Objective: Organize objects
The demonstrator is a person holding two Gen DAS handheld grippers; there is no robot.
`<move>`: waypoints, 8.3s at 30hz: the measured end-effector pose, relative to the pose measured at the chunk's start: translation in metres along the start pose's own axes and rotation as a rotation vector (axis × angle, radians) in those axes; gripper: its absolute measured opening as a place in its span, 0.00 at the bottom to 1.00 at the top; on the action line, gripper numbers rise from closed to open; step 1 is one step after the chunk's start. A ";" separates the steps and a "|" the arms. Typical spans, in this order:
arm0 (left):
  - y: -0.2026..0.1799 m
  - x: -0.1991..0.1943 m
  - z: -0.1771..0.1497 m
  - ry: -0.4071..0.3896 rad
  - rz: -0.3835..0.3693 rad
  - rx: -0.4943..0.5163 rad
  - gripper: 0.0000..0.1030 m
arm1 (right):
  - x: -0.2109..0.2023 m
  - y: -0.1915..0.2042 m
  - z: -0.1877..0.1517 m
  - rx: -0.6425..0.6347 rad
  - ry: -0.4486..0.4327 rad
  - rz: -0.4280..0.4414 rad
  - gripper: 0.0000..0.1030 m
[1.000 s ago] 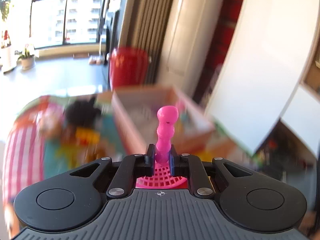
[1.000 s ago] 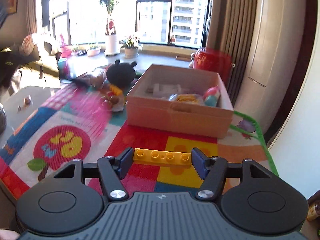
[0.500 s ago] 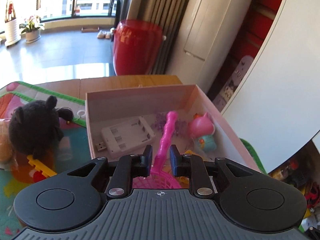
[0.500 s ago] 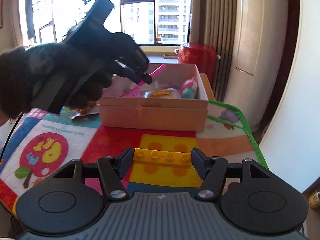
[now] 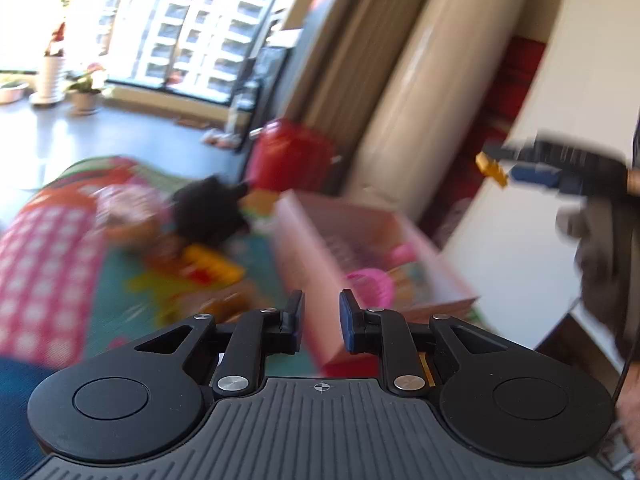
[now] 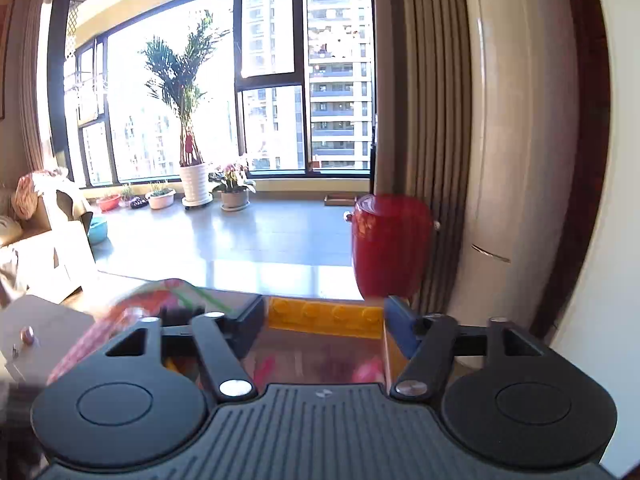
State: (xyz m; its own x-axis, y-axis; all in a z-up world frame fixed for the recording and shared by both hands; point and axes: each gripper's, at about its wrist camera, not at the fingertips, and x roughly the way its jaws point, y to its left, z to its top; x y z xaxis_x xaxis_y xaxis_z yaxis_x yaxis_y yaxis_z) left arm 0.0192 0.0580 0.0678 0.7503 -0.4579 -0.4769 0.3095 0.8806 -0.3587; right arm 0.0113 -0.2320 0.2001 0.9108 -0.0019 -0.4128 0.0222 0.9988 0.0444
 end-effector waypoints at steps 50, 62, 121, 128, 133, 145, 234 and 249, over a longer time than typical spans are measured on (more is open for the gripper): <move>0.018 0.107 0.001 0.310 -0.037 0.505 0.74 | 0.035 0.000 -0.185 0.063 0.339 -0.147 1.00; 0.021 0.105 0.000 0.226 0.070 0.380 0.66 | 0.039 0.000 -0.184 0.076 0.362 -0.149 1.00; 0.102 -0.049 -0.058 -0.031 0.165 -0.078 0.64 | 0.033 0.146 -0.121 -0.307 0.449 0.273 0.97; 0.093 -0.061 -0.049 -0.032 0.187 -0.104 0.56 | 0.036 0.154 -0.148 -0.338 0.380 0.261 0.97; 0.068 -0.075 -0.034 -0.022 0.211 -0.031 0.32 | 0.055 0.163 -0.163 -0.377 0.359 0.256 0.95; 0.035 -0.050 -0.044 0.117 0.186 0.156 0.36 | 0.069 0.147 -0.174 -0.255 0.369 0.298 0.96; -0.054 -0.044 -0.043 0.177 0.097 0.230 0.60 | -0.040 0.050 -0.159 -0.157 0.273 0.066 0.62; -0.109 -0.019 0.043 0.005 0.005 0.327 0.60 | -0.078 0.034 -0.150 -0.103 0.177 0.063 0.62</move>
State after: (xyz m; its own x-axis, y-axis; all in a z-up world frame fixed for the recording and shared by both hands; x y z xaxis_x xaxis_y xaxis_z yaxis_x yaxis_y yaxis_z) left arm -0.0036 -0.0240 0.1499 0.7499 -0.4531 -0.4821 0.4774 0.8750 -0.0798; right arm -0.1206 -0.1908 0.0977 0.8224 0.0599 -0.5658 -0.0828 0.9965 -0.0148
